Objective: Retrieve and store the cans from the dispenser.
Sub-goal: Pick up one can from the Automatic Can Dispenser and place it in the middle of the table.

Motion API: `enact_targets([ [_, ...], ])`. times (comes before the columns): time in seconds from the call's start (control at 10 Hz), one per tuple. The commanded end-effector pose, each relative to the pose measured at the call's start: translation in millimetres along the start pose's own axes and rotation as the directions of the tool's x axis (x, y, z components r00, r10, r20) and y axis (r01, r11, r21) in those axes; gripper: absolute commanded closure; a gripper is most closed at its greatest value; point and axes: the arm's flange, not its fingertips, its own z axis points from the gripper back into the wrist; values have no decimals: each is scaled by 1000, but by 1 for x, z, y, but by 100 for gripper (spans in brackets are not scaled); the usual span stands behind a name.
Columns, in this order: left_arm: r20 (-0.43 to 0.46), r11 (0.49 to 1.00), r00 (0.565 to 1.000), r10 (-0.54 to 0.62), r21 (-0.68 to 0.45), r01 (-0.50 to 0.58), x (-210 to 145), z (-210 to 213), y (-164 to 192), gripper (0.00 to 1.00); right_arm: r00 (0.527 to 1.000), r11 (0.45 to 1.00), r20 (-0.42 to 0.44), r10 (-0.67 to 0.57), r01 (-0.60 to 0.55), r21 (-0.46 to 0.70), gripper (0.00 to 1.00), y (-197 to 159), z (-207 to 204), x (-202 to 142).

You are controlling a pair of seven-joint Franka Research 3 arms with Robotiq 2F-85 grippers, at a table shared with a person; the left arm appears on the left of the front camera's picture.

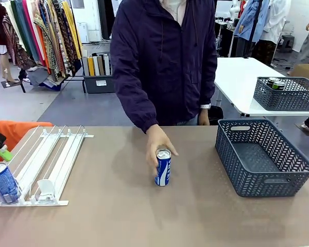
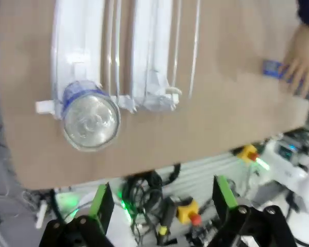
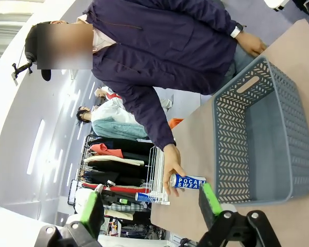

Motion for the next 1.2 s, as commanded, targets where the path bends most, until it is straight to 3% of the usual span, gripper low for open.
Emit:
enact_targets([
  [0.0, -64, 999, 998, -14, -46, 11, -2, 4, 5, 0, 1000, 1000, 12, 23, -24, 20, 0, 1, -1, 2],
  [0.2, -64, 999, 998, -14, -46, 11, -2, 4, 5, 0, 1000, 1000, 12, 23, -24, 20, 0, 1, -1, 2],
  [0.3, -15, 1000, 1000, -8, -21, 8, -1, -2, -1, 0, 1000, 1000, 12, 23, -24, 20, 0, 1, -1, 2],
  [0.5, 73, 971, 997, 16, 237, -33, 6, -22, -1, 0, 1000, 1000, 12, 23, -24, 20, 0, 1, -1, 2],
  [0.6, 81, 963, 996, -35, 269, 13, 6, -27, -1, 0, 1000, 1000, 12, 23, -24, 20, 0, 1, -1, 2],
  [0.9, 140, 908, 990, 18, 412, -75, 15, -48, 1, 0, 1000, 1000, 12, 23, -24, 20, 0, 1, -1, 2],
  [1.1, 80, 909, 997, 14, 415, -46, 16, -63, 6, 0, 1000, 1000, 12, 23, -24, 20, 0, 1, -1, 2],
])
